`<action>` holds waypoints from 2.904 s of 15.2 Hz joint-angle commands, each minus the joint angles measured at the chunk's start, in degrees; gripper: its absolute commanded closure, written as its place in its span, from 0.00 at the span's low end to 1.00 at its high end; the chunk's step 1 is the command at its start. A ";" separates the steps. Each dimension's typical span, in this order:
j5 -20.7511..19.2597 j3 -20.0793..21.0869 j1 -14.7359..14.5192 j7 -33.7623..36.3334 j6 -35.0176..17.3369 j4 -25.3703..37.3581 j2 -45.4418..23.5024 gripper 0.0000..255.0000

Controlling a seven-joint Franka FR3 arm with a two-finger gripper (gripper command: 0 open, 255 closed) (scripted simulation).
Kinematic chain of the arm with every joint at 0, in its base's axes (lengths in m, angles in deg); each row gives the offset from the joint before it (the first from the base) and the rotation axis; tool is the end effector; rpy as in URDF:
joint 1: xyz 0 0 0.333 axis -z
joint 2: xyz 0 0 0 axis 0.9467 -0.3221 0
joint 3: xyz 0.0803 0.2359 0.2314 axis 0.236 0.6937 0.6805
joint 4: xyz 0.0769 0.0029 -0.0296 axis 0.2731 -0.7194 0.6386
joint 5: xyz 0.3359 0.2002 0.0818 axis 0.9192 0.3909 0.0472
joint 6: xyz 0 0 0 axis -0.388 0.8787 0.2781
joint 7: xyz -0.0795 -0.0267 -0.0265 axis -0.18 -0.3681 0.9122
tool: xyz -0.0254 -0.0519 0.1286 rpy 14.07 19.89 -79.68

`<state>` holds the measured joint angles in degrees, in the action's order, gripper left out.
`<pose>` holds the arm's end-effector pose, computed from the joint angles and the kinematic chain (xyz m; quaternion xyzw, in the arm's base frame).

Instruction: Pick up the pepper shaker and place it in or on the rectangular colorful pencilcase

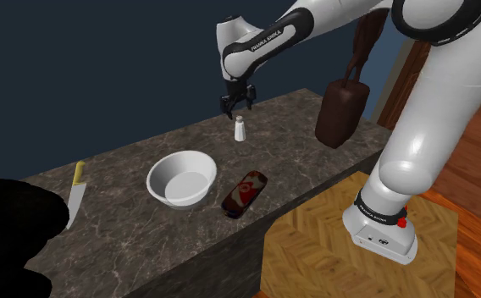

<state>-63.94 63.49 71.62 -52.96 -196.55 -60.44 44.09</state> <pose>0.5632 0.0137 0.3898 0.9874 -0.1472 0.0122 0.0567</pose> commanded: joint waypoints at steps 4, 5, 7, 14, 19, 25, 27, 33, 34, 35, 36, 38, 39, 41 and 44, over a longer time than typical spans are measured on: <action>-1.11 -0.10 -0.07 1.19 -2.76 0.93 -3.69 0.00; -1.20 -0.14 -0.03 1.25 -3.47 0.59 -4.06 0.00; -1.40 -0.24 0.05 1.37 -4.88 -0.06 -4.82 0.00; -1.56 -0.32 0.11 1.47 -5.99 -0.54 -5.45 0.00; -1.56 -0.32 0.11 1.47 -5.98 -0.54 -5.45 1.00; -1.56 -0.33 0.12 1.46 -5.98 -0.54 -5.44 1.00; -1.45 -0.30 0.11 1.33 -5.29 -0.24 -5.04 1.00; -0.86 -0.19 0.10 0.57 -1.06 1.85 -2.85 1.00; -0.78 -0.17 0.10 0.45 -0.35 2.24 -2.53 1.00; -0.69 -0.16 0.10 0.33 0.36 2.64 -2.21 1.00; -0.61 -0.15 0.09 0.22 1.07 3.06 -1.90 1.00; -0.45 -0.12 0.08 -0.01 2.51 3.93 -1.32 1.00; -0.38 -0.11 0.08 -0.12 3.23 4.38 -1.05 1.00; -0.24 -0.09 0.06 -0.34 4.67 5.32 -0.54 1.00; -0.05 -0.06 0.05 -0.66 6.85 6.84 0.14 1.00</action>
<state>-64.06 63.43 71.66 -53.49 -190.40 -54.02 43.96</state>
